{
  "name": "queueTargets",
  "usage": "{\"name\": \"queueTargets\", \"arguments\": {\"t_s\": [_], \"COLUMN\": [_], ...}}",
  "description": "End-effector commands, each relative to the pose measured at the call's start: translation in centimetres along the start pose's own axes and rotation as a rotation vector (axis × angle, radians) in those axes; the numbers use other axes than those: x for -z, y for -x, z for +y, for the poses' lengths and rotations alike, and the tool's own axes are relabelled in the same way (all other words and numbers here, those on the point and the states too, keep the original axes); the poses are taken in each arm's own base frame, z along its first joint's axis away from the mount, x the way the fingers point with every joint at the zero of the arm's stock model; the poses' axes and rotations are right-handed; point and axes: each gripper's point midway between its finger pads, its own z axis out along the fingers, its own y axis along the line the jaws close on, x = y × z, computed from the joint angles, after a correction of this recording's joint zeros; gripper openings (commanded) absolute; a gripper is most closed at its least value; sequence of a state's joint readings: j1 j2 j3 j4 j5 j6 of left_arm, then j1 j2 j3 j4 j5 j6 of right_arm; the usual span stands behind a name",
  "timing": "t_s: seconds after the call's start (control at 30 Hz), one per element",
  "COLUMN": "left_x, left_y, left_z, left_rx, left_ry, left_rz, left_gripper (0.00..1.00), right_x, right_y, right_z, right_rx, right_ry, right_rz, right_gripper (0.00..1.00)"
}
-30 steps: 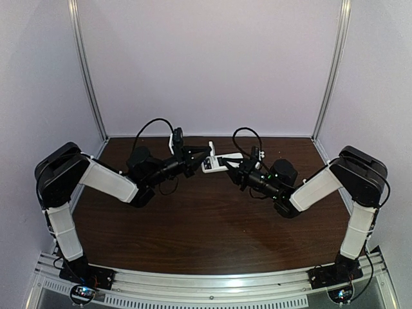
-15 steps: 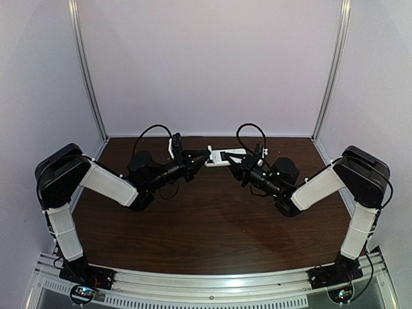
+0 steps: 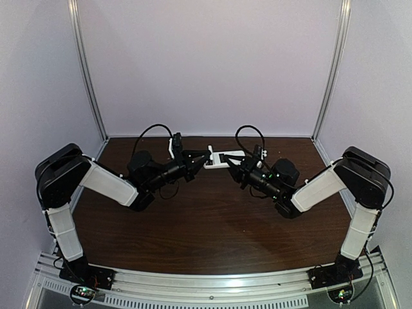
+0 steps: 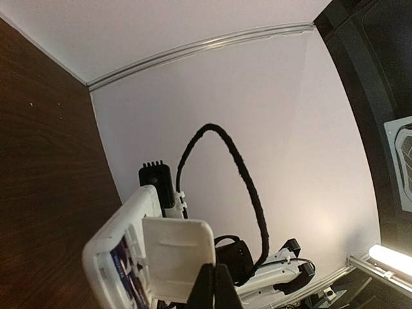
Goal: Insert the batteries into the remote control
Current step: Load the battery cover onto the remote control without the battery cover.
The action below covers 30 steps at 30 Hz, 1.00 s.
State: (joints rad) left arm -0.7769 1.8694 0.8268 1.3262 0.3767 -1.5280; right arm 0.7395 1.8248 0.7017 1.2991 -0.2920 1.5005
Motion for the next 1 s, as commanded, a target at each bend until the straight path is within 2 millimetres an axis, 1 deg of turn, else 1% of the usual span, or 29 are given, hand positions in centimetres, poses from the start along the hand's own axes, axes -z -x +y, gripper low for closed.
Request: {"name": "queueTargets", "arguments": {"t_s": [0.0, 0.1, 0.43, 0.6, 0.83, 0.97], "left_x": [1.6, 1.6, 2.2, 2.8, 3.1, 3.3], "left_y": [1.0, 1.0, 1.2, 1.5, 1.5, 1.5], "left_z": [-9.9, -9.8, -8.0, -6.8, -5.7, -5.5], "left_rx": [-0.184, -0.181, -0.128, -0.094, -0.071, -0.068], "left_ry": [-0.397, -0.394, -0.343, -0.308, -0.280, -0.274], "left_rz": [-0.068, -0.070, -0.083, -0.094, -0.098, -0.099], "left_gripper": [0.00, 0.00, 0.00, 0.06, 0.13, 0.15], "right_x": [1.9, 2.0, 2.3, 2.3, 2.3, 2.3], "right_y": [-0.5, -0.5, -0.4, -0.4, -0.4, -0.3], "right_z": [10.3, 10.3, 11.1, 11.8, 11.9, 11.9], "right_rx": [0.055, 0.054, 0.062, 0.069, 0.065, 0.062], "right_ry": [0.410, 0.411, 0.427, 0.443, 0.447, 0.446], "right_rz": [0.000, 0.000, -0.008, -0.004, -0.004, -0.006], "right_gripper": [0.00, 0.00, 0.00, 0.00, 0.00, 0.00]}}
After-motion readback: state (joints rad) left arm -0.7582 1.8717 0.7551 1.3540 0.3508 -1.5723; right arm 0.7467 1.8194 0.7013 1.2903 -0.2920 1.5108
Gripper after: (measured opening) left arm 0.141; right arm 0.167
